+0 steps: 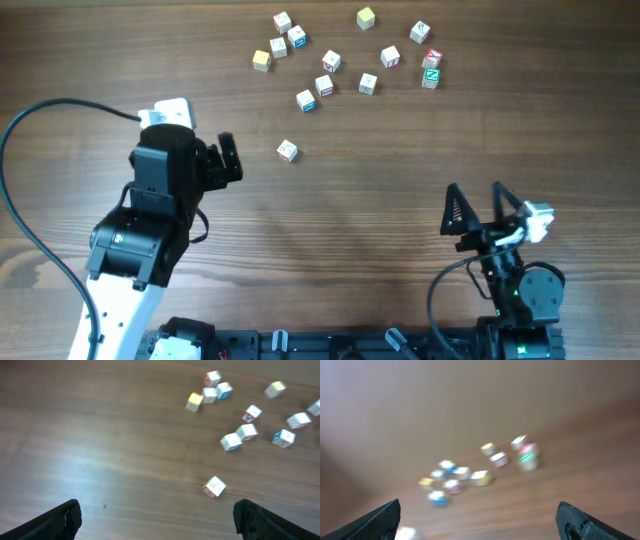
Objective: Form a circle
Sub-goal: 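Reach the right gripper to the block marked 4 and grasp it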
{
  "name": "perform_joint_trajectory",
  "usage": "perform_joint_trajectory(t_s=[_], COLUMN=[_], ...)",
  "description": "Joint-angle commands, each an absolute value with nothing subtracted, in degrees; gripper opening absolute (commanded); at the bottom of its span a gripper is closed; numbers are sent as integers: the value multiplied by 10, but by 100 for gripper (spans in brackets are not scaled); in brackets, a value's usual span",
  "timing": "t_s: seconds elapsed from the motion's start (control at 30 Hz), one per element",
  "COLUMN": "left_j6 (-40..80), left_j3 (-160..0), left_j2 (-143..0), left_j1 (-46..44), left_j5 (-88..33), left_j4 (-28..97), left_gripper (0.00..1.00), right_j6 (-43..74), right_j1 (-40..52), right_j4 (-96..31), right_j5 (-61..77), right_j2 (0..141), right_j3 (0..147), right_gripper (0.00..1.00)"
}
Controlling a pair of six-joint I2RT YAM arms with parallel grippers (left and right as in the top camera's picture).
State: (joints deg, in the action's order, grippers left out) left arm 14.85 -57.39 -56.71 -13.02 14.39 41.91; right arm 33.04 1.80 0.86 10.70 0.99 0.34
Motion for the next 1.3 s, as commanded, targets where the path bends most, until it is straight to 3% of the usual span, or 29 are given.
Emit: perform_joint_trajectory(t_s=[0.0,0.07,0.17,0.33,0.53,0.9,1.1,1.27], left_j6=[187,187,187,187,187,187,187,187], left_j3=[-574,-574,-574,-574,-574,-574,-574,-574], left_j2=[-575,-579,-588,-606,-624,-626,-626,-626], left_j1=[-121,-121,-121,-121,-121,-121,-121,-121], left_j5=[157,157,157,157,157,157,157,157], left_j4=[432,437,446,447,446,446,446,446], left_gripper=[100,100,100,100,100,100,100,100], right_j6=[592,601,489,437,321,194,193,204], right_j1=[20,20,20,20,20,62,139,175], right_j4=[12,16,16,-10,-95,-318,-331,-264], right_j5=[154,188,257,263,251,157,56,-15], right_j2=[8,8,11,70,290,728,903,1052], right_j3=[3,3,4,51,195,614,771,832], right_gripper=[100,100,99,100,99,99,99,99])
